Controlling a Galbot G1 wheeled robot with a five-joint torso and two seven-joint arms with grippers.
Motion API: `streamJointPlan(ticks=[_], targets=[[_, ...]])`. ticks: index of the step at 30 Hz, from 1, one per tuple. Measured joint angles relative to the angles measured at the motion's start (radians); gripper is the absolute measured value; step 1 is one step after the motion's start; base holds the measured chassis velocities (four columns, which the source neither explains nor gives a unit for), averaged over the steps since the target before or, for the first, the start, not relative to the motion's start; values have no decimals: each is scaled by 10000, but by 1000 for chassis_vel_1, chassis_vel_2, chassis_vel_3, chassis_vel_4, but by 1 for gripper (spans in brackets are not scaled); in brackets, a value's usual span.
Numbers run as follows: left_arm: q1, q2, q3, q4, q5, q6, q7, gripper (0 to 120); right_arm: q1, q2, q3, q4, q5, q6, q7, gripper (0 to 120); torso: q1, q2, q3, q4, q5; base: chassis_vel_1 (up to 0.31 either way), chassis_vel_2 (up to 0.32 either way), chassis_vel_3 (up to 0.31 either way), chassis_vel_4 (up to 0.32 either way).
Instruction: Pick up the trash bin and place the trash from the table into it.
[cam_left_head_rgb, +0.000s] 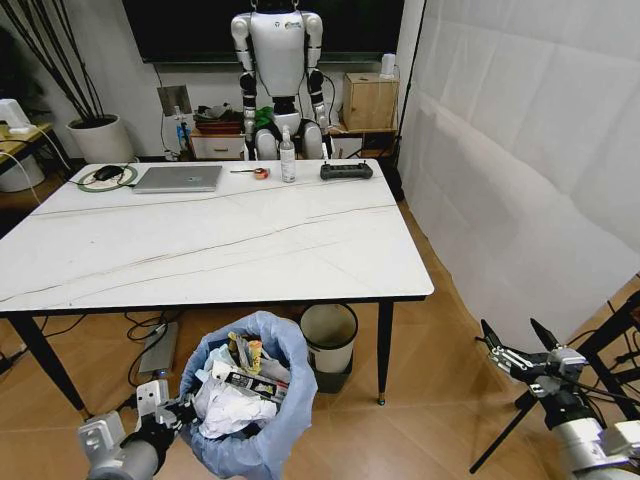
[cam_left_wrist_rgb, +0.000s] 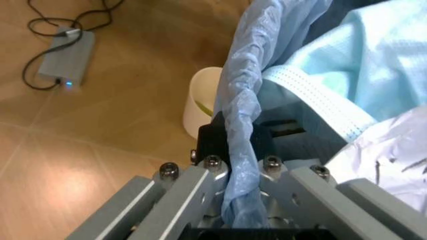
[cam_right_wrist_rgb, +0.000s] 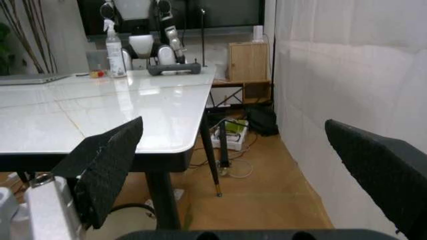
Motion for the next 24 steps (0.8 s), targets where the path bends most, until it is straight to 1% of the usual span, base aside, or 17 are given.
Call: streamJointPlan(ticks=[1,4,10,18,24], targets=[[0,0,0,0,0,0,0,0,0,0,0,0,0,0,0,100,0,0,0,0,0,0,0,0,0],[-8,20,44,310,489,-399,-84,0,14,-12,-12,-3,2,1,0,100,0,0,0,0,1,0,0,0,0],[-58,27,45,464,901,-533,67,0,26,-22,-26,-11,7,4,0,100,0,0,0,0,1,0,0,0,0],[-134,-94,100,426,1078,-613,78,0,36,-29,-34,-18,11,4,-1,100,0,0,0,0,0,0,0,0,0],[-68,-119,106,51,1387,-660,135,0,40,-32,-38,-23,13,4,-1,100,0,0,0,-1,1,0,0,0,0]])
